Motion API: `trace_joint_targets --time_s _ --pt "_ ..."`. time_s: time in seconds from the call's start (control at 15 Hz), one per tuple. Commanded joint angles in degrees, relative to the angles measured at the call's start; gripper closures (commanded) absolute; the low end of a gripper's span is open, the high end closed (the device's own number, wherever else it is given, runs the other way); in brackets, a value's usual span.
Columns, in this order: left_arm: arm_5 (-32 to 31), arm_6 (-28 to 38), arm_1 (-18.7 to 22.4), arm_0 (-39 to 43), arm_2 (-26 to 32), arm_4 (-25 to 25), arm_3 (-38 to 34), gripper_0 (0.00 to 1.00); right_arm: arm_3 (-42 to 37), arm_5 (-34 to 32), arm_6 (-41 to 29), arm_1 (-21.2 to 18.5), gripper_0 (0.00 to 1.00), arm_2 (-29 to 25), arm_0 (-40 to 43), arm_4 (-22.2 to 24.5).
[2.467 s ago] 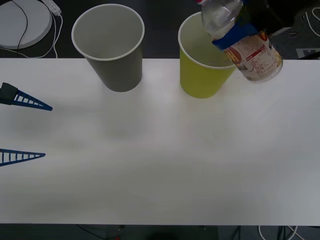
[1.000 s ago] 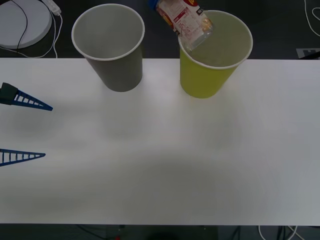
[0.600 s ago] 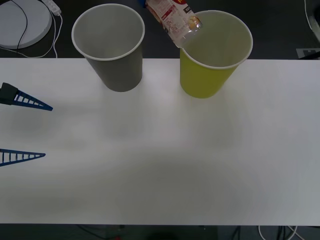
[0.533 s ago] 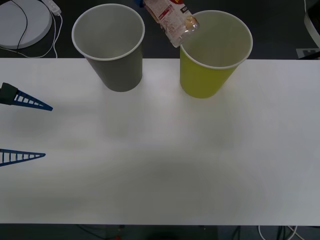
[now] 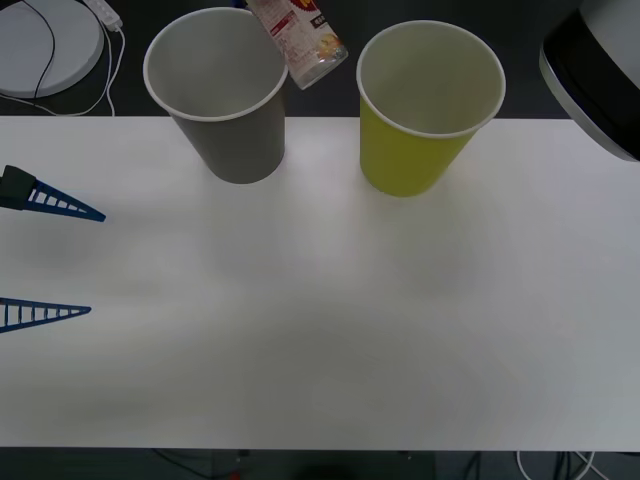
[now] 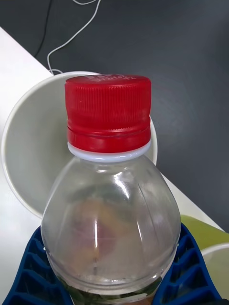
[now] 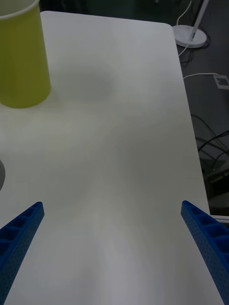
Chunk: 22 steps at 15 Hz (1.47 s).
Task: Put the can into the green bin and the plastic bottle into the gray bin
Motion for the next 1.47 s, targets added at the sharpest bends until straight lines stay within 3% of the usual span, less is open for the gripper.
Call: trace_joint_targets --time_s 0.07,0.8,1.47 --pt "0.0 0.0 0.0 0.0 0.0 0.0 0.0 0.0 4.04 3.34 0.0 2.27 1.0 0.77 -1.06 0.22" --pt "0.0 0.0 0.0 0.0 0.0 0.0 0.0 0.0 13.88 15.39 0.09 7.9 1.0 1.21 -4.75 -0.92" --pt "0.0 0.0 0.0 0.0 0.0 0.0 0.0 0.0 14.41 16.79 0.09 8.07 1.0 1.21 -5.02 -1.98"
